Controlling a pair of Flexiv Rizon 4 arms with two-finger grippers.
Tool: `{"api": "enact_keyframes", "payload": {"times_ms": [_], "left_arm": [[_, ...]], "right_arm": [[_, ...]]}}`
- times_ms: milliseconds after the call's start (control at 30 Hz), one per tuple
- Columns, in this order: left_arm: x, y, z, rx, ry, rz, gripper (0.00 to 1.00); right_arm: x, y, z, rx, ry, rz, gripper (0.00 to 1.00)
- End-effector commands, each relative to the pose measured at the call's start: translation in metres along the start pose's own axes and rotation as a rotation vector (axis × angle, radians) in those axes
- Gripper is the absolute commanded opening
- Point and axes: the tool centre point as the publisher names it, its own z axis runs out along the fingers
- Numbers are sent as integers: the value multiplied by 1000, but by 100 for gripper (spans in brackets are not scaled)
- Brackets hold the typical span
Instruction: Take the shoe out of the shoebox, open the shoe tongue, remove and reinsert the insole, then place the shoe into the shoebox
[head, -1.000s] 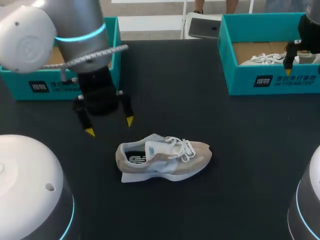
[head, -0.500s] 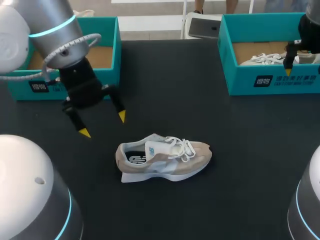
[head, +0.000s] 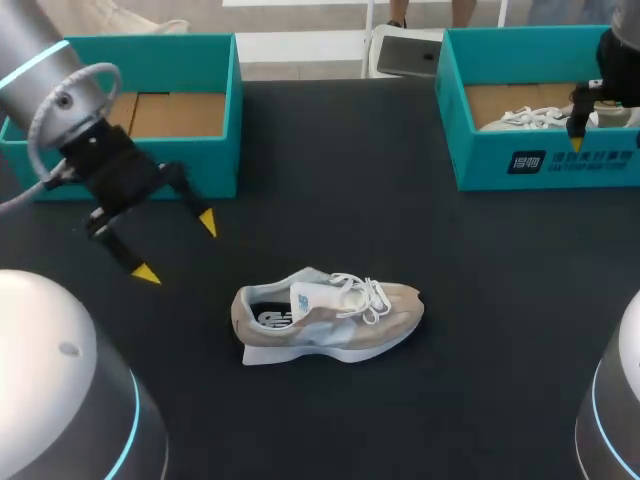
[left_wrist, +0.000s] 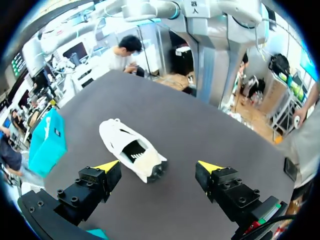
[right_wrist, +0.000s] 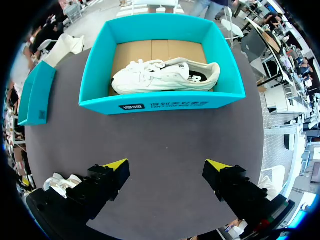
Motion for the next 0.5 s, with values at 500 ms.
{"api": "enact_keyframes", "payload": {"times_ms": [500], "left_arm": [[26,7,2,303,-337,-226,100]], "right_arm": [[0,0,0,-1,-1,0,100]]}}
